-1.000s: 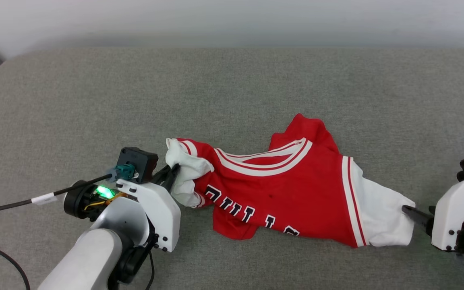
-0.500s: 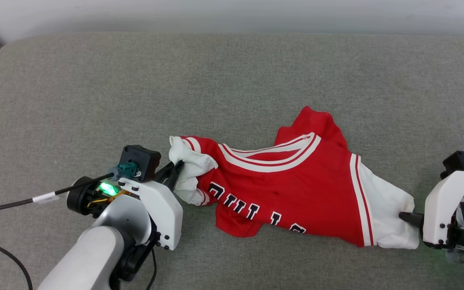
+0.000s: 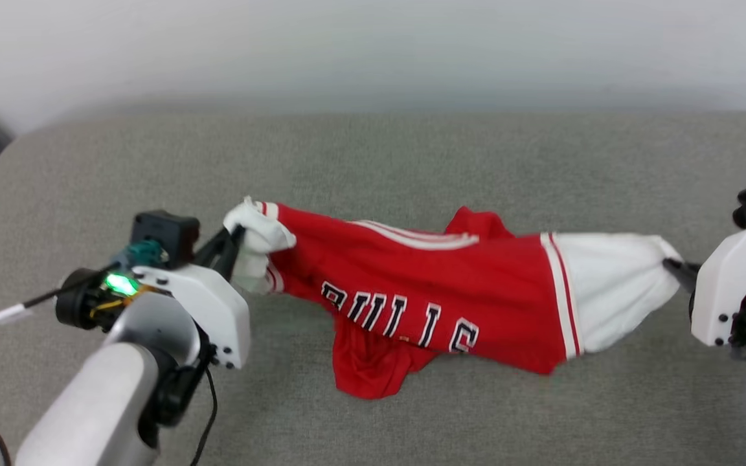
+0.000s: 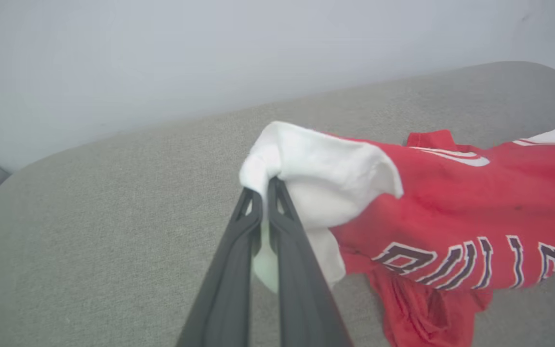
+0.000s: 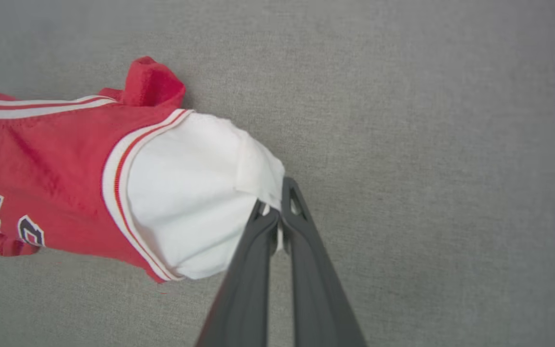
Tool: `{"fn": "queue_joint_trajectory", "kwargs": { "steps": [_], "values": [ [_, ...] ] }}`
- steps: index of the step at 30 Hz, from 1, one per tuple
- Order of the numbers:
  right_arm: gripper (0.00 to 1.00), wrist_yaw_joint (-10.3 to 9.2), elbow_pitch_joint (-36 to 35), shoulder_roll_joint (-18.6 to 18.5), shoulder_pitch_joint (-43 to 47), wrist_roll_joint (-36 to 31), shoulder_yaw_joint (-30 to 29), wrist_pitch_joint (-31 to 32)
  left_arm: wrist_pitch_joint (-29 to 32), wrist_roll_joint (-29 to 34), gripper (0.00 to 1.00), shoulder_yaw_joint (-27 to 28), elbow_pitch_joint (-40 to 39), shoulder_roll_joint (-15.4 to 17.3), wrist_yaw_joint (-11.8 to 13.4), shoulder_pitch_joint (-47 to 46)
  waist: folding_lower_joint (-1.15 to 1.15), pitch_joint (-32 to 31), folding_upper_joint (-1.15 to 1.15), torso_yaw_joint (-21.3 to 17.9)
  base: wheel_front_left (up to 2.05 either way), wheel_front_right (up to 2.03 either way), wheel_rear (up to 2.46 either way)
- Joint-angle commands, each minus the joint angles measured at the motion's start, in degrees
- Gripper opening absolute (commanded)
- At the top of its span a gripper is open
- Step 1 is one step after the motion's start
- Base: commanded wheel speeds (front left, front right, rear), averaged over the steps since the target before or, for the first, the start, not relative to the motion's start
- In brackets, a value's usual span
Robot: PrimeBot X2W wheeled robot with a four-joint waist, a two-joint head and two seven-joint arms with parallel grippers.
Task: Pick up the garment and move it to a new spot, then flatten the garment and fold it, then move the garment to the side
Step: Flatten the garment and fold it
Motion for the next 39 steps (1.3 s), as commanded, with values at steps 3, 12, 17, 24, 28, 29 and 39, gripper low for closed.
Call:
{"fn": "queue_joint_trajectory", "kwargs": {
  "steps": [3, 12, 17, 24, 28, 29, 39],
  "values": [
    [0.0, -0.04, -1.1, -0.78, -2.44, -1.54, -0.33, -1.54, -1.11, -0.43, 0.0, 2.11, 0.84, 0.58, 0.34, -2.94, 0.0, -3.82, 0.0, -1.47, 0.0, 0.0, 0.0],
    [0.0, -0.04, -2.09, -3.85, -12.67, -4.64, 1.59, -5.04, -2.15, -2.34, 0.0, 5.64, 7.07, -0.32, -2.19, -16.59, 0.0, -6.14, 0.0, -3.11, 0.0, 0.0, 0.0],
    [0.0, -0.04, -0.04, -5.15, -20.82, -4.94, 2.19, -6.75, -1.77, -2.67, 0.0, 6.36, 13.88, -1.57, -3.96, -27.03, 0.0, -4.56, 0.0, -3.87, 0.0, 0.0, 0.0],
    [0.0, -0.05, 3.39, -6.61, -33.42, -5.16, 3.62, -10.15, -4.47, -0.27, 0.0, 7.03, 22.89, -2.5, -4.42, -41.89, 0.0, 1.44, 0.0, -5.53, 0.0, 0.0, 0.0],
    [0.0, -0.06, 5.66, -6.32, -41.96, -5.97, 4.59, -13.34, -6.09, 1.51, 0.0, 7.19, 26.65, -2.32, -4.47, -49.84, 0.0, 6.56, 0.0, -6.89, 0.0, 0.0, 0.0],
    [0.0, -0.06, 6.59, -6.17, -44.05, -6.26, 4.75, -14.63, -6.73, 2.01, 0.0, 7.06, 27.56, -2.34, -4.5, -51.48, 0.0, 7.7, 0.0, -7.15, 0.0, 0.0, 0.0],
    [0.0, -0.06, 15.65, -5.46, -61.59, -9.59, 6.41, -28.33, -13.46, 4.89, 0.0, 7.82, 32.54, -2.57, -4.14, -65.73, 0.0, 19.8, 0.0, -10.11, 0.0, 0.0, 0.0]
  ]
}}
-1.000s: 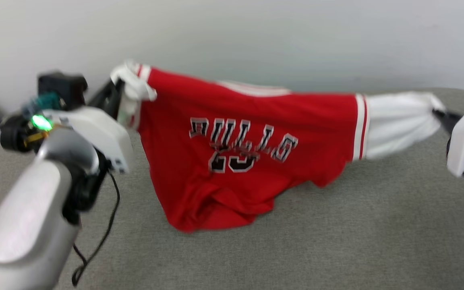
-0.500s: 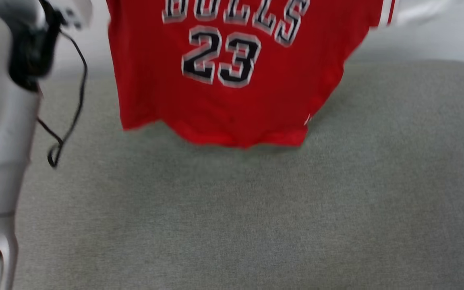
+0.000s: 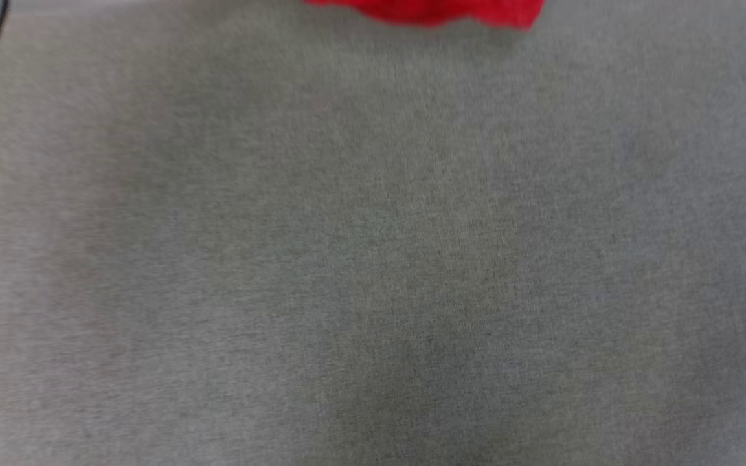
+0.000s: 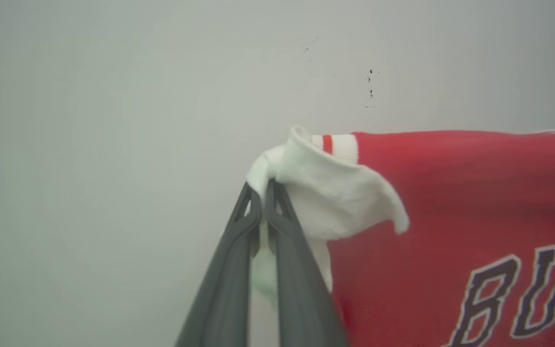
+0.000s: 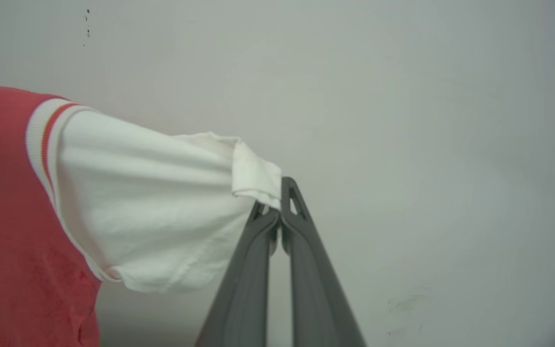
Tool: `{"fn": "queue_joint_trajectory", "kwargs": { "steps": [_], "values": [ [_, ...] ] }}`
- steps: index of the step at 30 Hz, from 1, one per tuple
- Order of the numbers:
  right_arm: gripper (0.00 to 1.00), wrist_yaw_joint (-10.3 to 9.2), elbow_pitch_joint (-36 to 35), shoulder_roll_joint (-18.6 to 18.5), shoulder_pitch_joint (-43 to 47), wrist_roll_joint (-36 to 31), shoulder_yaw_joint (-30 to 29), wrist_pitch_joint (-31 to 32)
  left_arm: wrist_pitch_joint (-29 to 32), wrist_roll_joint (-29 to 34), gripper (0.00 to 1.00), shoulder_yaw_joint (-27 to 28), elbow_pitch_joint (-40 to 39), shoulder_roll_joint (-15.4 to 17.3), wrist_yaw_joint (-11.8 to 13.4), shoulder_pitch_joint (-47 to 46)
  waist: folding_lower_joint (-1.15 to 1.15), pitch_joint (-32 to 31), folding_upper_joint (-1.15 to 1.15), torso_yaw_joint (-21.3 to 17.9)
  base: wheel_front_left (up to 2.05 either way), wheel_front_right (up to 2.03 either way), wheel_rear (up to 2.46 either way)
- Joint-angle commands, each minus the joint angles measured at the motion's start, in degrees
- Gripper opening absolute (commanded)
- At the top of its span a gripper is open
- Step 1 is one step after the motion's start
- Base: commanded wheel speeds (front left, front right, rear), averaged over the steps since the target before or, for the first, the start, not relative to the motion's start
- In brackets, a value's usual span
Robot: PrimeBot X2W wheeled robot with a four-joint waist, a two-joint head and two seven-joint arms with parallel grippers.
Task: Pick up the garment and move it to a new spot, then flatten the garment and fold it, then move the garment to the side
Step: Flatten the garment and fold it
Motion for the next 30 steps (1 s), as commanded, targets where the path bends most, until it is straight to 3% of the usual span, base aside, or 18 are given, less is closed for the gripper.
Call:
{"fn": "queue_joint_trajectory", "kwargs": {
  "steps": [1, 7, 16, 30],
  "values": [
    [0.0, -0.08, 1.41, 0.38, -2.37, -0.61, 0.57, -2.39, -1.26, 0.48, 0.0, 0.48, 0.78, 0.26, 0.22, -2.2, 0.0, 5.39, 0.0, -2.07, 0.0, 0.0, 0.0],
    [0.0, -0.08, 5.12, 1.1, -8.31, -0.29, 3.36, -8.59, -4.87, 1.47, 0.0, 0.51, 2.74, 0.51, 0.11, -6.93, 0.0, 11.62, 0.0, -3.0, 0.0, 0.0, 0.0],
    [0.0, -0.08, 9.46, 1.44, -11.76, 2.63, 10.06, -11.55, -9.64, 0.8, 0.0, 0.76, 6.74, -0.38, -0.64, -8.49, 0.0, 17.0, 0.0, -2.8, 0.0, 0.0, 0.0],
    [0.0, -0.08, 18.37, 1.83, -9.14, 10.91, 19.86, -17.16, -17.68, -4.18, 0.0, 3.41, 16.82, -2.49, -4.79, -1.83, 0.0, 16.8, 0.0, -0.23, 0.0, 0.0, 0.0]
  ]
}}
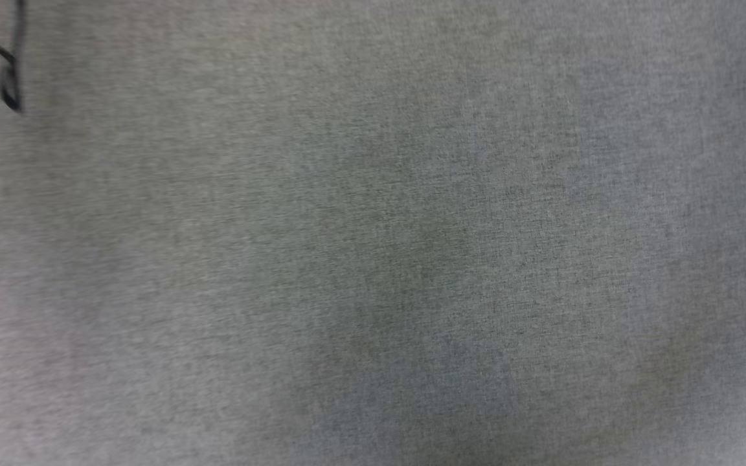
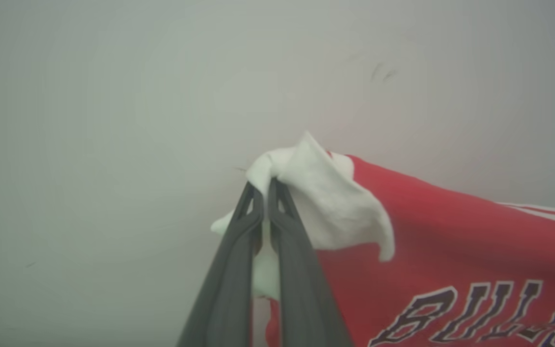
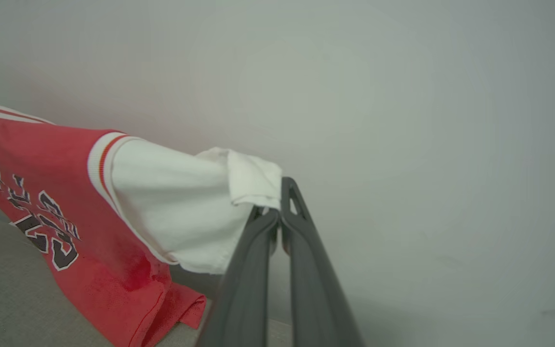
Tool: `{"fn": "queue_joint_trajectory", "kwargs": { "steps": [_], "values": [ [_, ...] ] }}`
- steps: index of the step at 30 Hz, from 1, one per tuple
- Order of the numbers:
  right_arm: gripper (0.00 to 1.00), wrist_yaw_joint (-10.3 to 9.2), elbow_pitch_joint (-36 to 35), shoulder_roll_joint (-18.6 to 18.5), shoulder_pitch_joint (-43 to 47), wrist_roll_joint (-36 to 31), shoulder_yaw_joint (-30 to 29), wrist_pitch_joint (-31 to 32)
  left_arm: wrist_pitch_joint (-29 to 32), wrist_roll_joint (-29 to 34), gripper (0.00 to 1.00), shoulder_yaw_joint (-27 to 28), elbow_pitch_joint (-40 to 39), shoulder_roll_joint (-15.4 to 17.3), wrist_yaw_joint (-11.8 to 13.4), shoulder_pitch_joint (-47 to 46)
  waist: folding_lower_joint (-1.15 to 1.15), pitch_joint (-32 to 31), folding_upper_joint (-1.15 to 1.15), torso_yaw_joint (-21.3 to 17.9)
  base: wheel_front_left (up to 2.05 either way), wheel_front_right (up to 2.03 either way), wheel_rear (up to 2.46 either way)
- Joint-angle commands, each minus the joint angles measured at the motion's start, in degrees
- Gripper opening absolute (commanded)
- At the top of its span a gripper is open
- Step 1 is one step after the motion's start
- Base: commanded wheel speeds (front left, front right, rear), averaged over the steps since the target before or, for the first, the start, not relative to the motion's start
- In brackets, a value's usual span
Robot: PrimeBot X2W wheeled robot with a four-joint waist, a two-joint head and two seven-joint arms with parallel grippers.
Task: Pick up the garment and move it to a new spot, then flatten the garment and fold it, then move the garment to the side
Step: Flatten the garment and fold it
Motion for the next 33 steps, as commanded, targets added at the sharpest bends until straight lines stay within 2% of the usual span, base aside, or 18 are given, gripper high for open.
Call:
{"fn": "queue_joint_trajectory", "kwargs": {
  "steps": [1, 7, 16, 21, 26, 33],
  "values": [
    [0.0, -0.08, 0.37, -0.8, 1.94, 0.58, 0.68, -0.56, -0.65, -0.39, 0.0, 0.41, 0.37, -0.35, -0.44, 1.92, -0.01, -1.35, 0.0, 0.92, 0.0, 0.0, 0.0],
    [0.0, -0.08, -2.0, -3.18, 12.49, 5.22, 4.2, -2.15, -1.98, -2.53, 0.0, 2.36, -0.77, -1.74, -2.74, 13.8, -0.01, -7.77, 0.0, 2.93, 0.0, 0.0, 0.0],
    [0.0, -0.08, -9.26, -5.56, 36.72, 9.45, 3.87, -2.34, -2.04, -2.93, 0.0, 7.17, -14.48, -2.88, -2.39, 41.87, -0.01, -20.12, 0.0, 4.06, 0.0, 0.0, 0.0],
    [0.0, -0.1, -13.22, -6.88, 50.75, 9.81, 0.33, -1.6, -0.42, -4.31, 0.0, 8.27, -20.61, -3.28, 0.62, 56.89, -0.01, -25.98, 0.0, 5.23, 0.0, 0.0, 0.0],
    [0.0, -0.1, -17.68, -6.26, 64.52, 9.38, -4.98, 1.04, 3.65, -4.73, 0.0, 7.27, -26.74, -2.89, 3.22, 69.88, -0.01, -31.65, 0.0, 5.66, 0.0, 0.0, 0.0],
    [0.0, -0.11, -24.59, -2.52, 83.78, 6.16, -15.06, 6.42, 8.9, -5.22, 0.0, 6.44, -36.7, -1.61, 7.38, 86.58, -0.01, -37.88, 0.0, 5.99, 0.0, 0.0, 0.0]
  ]
}}
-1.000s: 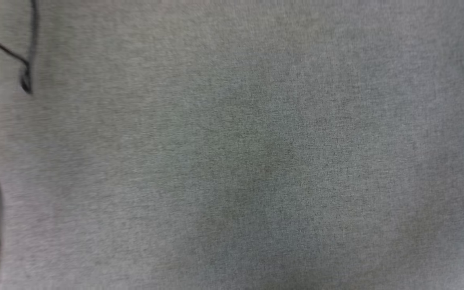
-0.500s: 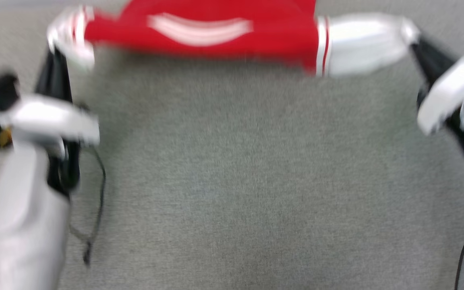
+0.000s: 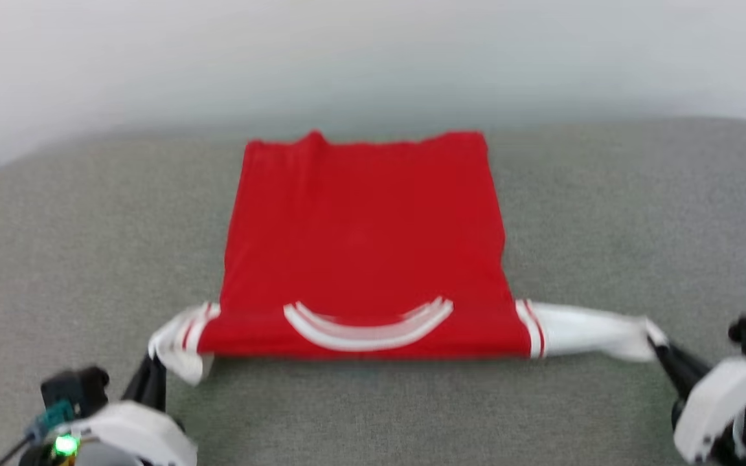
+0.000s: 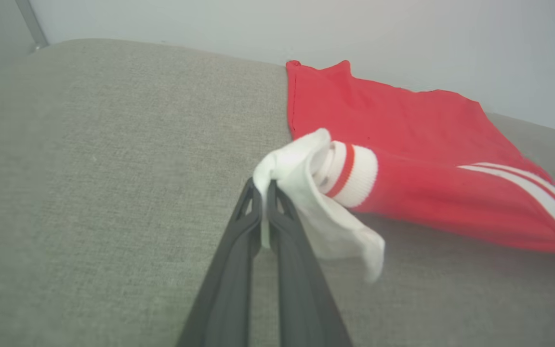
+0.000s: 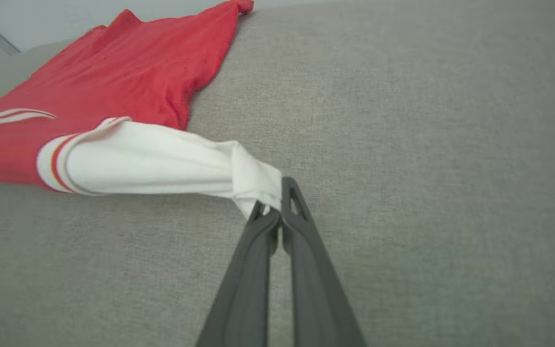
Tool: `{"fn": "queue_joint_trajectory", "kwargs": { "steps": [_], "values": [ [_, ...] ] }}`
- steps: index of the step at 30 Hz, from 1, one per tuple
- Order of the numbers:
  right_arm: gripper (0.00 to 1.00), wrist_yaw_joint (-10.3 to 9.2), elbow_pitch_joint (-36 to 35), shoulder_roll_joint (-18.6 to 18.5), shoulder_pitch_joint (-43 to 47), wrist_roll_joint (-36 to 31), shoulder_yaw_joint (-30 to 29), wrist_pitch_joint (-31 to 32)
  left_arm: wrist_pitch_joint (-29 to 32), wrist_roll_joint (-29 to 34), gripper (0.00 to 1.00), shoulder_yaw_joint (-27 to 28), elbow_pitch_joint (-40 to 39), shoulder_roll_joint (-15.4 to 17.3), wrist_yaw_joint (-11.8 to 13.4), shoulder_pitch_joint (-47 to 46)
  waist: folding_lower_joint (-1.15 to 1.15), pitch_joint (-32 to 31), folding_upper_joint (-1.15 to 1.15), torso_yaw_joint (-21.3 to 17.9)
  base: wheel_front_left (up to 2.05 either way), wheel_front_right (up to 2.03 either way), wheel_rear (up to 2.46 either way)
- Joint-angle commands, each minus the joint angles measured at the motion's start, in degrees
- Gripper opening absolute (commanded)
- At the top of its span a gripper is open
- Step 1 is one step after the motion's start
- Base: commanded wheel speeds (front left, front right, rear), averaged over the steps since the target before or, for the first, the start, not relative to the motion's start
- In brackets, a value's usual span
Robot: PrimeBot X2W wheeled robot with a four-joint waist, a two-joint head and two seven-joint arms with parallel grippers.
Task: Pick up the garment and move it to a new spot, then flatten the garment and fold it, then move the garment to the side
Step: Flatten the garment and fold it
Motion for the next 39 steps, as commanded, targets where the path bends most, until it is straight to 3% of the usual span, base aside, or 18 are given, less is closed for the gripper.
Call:
{"fn": "queue_joint_trajectory", "kwargs": {
  "steps": [1, 8, 12, 14, 15, 16, 21, 28, 35, 39],
  "values": [
    [0.0, -0.14, -1.34, 1.05, 4.08, -1.06, -2.31, 1.05, 0.92, 0.04, 0.0, 0.19, -1.48, 0.9, 1.2, 3.21, 0.03, -3.16, 0.0, 0.43, 0.0, 0.0, 0.0],
    [0.0, -0.13, -9.63, 9.96, 20.64, -4.64, -13.62, 6.63, 5.98, 0.23, 0.0, -1.01, -8.59, 1.49, 5.93, 14.81, 0.03, -6.08, 0.0, 0.72, 0.0, 0.0, 0.0],
    [0.0, -0.13, -13.99, 14.7, 26.45, -7.65, -16.93, 10.18, 7.55, -0.3, 0.0, -1.35, -12.0, 0.76, 8.09, 18.96, 0.03, -6.27, 0.0, 0.63, 0.0, 0.0, 0.0],
    [0.33, -0.12, -15.64, 16.59, 27.74, -8.84, -17.34, 12.18, 8.11, -0.31, 0.0, -1.66, -13.23, 0.33, 8.83, 20.21, 0.03, -6.14, 0.0, 0.57, 0.0, 0.0, 0.0],
    [0.63, -0.12, -16.52, 17.12, 28.07, -9.21, -17.46, 12.99, 8.2, -0.22, 0.0, -1.85, -13.76, 0.11, 9.14, 20.5, 0.03, -6.05, 0.0, 0.56, 0.0, 0.0, 0.0],
    [1.0, -0.12, -17.09, 17.49, 28.19, -9.64, -17.53, 14.0, 8.4, -0.21, 0.0, -2.12, -14.17, -0.15, 9.29, 20.67, 0.03, -5.91, 0.0, 0.65, 0.0, 0.0, 0.0],
    [1.0, -0.1, -20.89, 18.63, 25.43, -8.01, -16.83, 18.44, 8.41, 0.03, 0.0, -3.21, -15.65, -0.9, 9.35, 18.94, 0.03, -5.19, 0.0, 1.76, 0.0, 0.0, 0.0],
    [1.0, -0.09, -22.69, 15.42, 15.64, -8.37, -17.86, 19.38, 7.71, 0.7, 0.0, -3.76, -17.33, -1.35, 9.17, 16.64, 0.03, -2.09, 0.0, 3.49, 0.0, 0.0, 0.0],
    [1.0, -0.09, -9.88, 12.55, -7.42, -8.81, -20.98, 20.49, 6.79, 3.1, 0.0, -6.11, -19.26, -1.9, 7.57, 10.27, 0.03, 7.06, 0.0, 7.01, 0.0, 0.0, 0.0],
    [1.0, -0.09, -0.39, 11.12, -19.74, -9.96, -21.05, 24.68, 5.59, 4.46, 0.0, -7.41, -19.44, -2.74, 7.04, 6.18, 0.03, 12.11, 0.0, 9.8, 0.0, 0.0, 0.0]
  ]
}}
